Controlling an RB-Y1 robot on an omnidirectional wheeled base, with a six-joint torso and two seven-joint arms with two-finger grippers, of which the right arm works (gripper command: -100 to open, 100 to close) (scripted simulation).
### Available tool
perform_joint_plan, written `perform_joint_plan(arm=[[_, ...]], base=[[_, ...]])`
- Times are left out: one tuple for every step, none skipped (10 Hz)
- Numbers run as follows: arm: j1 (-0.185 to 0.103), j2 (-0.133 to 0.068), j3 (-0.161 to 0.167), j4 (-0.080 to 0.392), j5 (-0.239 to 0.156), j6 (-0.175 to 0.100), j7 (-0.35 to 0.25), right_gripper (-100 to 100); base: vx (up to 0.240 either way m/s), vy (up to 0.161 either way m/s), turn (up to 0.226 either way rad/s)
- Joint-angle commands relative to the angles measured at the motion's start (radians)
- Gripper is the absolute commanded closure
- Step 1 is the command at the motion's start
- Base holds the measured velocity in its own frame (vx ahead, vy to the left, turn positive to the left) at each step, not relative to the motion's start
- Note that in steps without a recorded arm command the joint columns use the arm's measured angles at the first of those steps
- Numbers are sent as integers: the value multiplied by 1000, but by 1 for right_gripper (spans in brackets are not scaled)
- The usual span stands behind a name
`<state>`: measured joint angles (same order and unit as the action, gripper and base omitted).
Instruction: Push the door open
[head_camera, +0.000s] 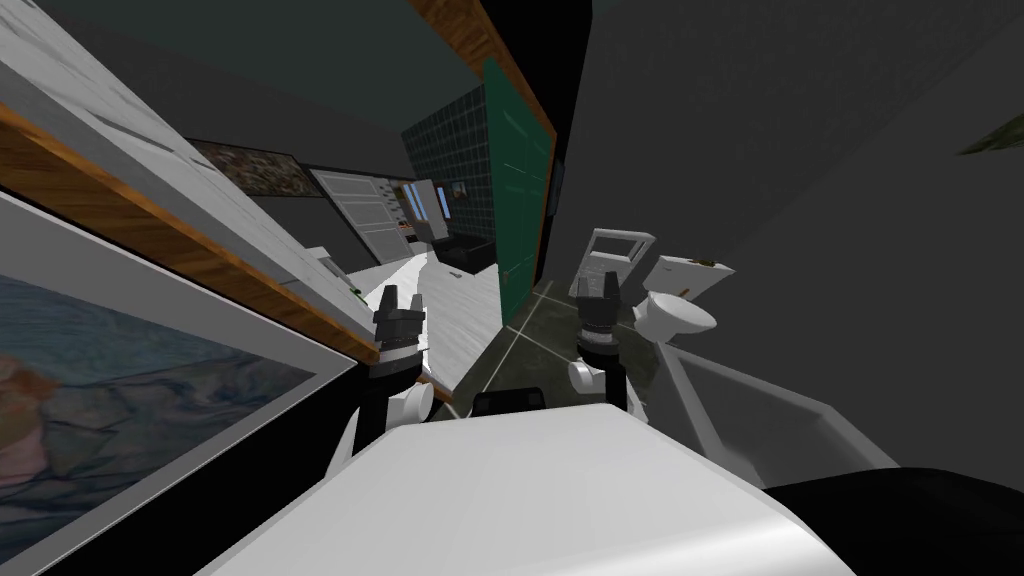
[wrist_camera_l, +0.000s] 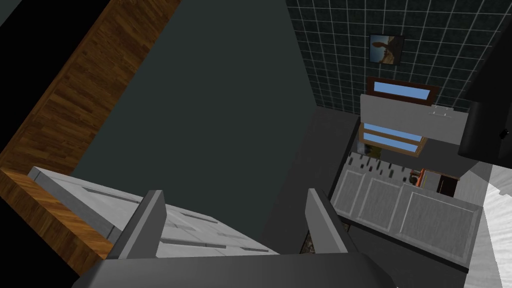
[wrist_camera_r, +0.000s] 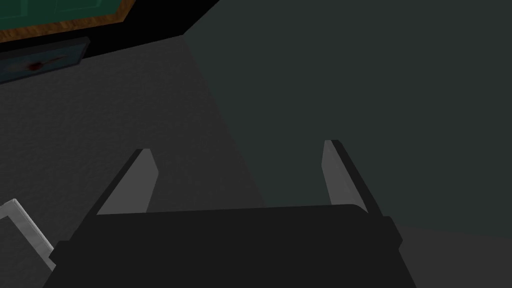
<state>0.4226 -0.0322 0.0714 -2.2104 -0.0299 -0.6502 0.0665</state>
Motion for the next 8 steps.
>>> perform_joint_plan(arm=[[-10,-6,4,29,6,-4,-6,-100],[-18,-9,7,50,10,-7,-10,-100],[-27,-12,10,72,14,-10,-15,-100],[-36,-15,13,94,18,-13,-19,-100],[-45,-19,16,117,22,-16,-24,-100],[-54,-22,19,139,27,-19,-28,-100],[-63,-25,22,163,31,-22,-33,-100],[-74,-28,25,189,36,-26,-38,-100]], base=[[73,-34,42],[70,-43,43],[78,-32,39],[87,-34,48],[83,-36,55],[90,-40,39],[87,-52,32],[91,-48,55]])
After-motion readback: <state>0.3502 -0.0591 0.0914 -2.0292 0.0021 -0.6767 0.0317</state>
